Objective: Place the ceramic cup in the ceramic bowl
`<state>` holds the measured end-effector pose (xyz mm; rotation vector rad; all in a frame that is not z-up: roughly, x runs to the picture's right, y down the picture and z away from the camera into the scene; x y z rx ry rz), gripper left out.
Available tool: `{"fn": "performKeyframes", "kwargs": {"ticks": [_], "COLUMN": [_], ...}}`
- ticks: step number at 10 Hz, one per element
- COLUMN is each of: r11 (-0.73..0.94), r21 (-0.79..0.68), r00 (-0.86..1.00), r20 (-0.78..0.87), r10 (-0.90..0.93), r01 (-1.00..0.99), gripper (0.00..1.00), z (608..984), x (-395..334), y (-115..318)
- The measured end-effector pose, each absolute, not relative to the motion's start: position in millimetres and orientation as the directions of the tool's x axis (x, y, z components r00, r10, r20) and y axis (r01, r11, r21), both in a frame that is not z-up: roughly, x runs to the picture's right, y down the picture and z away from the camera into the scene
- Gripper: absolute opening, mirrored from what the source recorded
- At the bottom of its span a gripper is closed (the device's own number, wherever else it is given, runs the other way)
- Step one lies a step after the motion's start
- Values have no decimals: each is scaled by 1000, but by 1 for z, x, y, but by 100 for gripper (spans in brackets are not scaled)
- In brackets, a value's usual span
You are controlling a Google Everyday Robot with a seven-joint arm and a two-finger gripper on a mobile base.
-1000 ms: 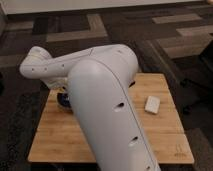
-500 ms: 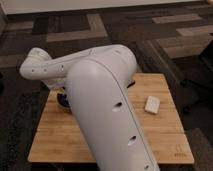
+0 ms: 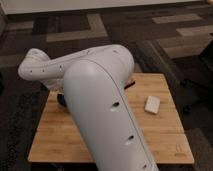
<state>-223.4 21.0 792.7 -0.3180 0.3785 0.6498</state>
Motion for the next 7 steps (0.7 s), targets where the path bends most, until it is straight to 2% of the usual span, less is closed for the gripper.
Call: {"fn": "performKeyframes", "kwargs": {"ticks": [1,2,7], "r11": [753,752,754], "r21": [-165,-161,-151], "r00": [731,729,725], "r20": [-437,-439,-447], "r10": [524,525,524], "r01": [-637,-639,-639], "gripper": [77,80,80], "z": [792,793,790], "x": [-223,-222,-223], "y": [21,20,19]}}
